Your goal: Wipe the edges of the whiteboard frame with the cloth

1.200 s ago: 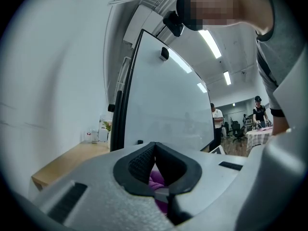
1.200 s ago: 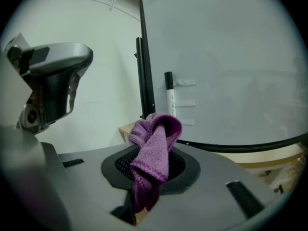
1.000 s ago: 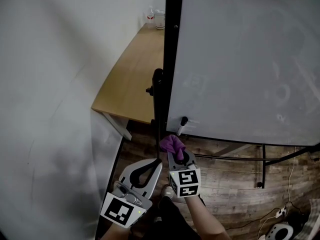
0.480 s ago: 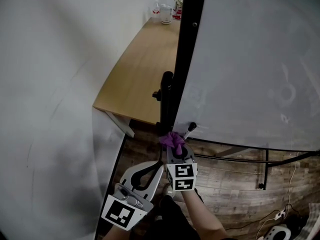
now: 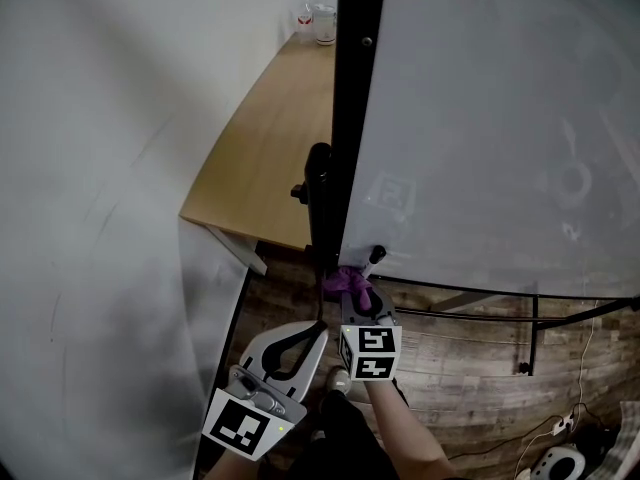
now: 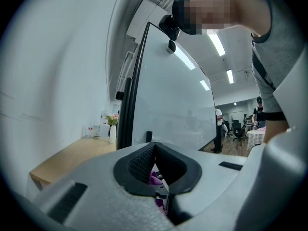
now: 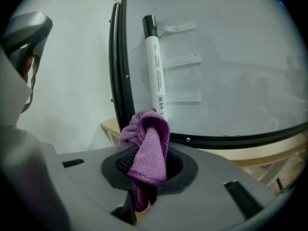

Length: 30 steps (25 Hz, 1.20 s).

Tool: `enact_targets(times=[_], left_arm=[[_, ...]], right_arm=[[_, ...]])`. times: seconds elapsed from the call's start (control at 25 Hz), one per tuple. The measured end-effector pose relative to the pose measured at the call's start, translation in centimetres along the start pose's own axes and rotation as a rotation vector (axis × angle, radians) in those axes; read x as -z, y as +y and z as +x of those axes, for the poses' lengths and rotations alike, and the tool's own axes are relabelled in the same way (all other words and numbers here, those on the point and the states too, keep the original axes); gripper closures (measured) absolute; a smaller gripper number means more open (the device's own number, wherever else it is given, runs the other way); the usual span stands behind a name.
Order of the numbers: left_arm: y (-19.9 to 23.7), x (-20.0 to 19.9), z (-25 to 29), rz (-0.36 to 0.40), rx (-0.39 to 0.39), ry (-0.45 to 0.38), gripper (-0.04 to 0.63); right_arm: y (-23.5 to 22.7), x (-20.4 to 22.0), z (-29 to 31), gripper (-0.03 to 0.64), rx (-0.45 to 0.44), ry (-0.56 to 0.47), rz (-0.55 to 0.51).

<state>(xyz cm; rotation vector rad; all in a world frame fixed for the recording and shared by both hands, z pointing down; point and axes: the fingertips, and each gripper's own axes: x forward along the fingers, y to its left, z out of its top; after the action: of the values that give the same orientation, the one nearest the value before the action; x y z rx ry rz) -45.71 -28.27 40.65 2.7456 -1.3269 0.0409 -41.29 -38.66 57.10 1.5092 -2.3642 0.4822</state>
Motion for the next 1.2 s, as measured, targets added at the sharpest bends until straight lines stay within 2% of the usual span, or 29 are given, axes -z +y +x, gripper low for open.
enact_targets(times=[0.36,0.6,0.92,1.2], left_arm=[[-1.4,-0.3,1.6,0.018,0.032,-0.013,0.578],[-3.4,-0.5,2.2,0.084,0.052,-0.03,0.578],[-8.7,-0.7,1.2,0.111,0.033,-0.056,0.578],[-12.7,0.4,-0.4,0.096,0.018,-0.057,0.578]], right_arm=[[-3.1,0.2,-1.2,0.557,0.046,0.002,-0.04],[-5.9,0.3,-2.5,0.557,0.079,-0.015,-0.03],[-11.3,0.8,-5.1,0.557,0.113,-0.022,-0.048],[-13.9,0.8,-6.8,0.557,0.118,-0.012,-0.068]])
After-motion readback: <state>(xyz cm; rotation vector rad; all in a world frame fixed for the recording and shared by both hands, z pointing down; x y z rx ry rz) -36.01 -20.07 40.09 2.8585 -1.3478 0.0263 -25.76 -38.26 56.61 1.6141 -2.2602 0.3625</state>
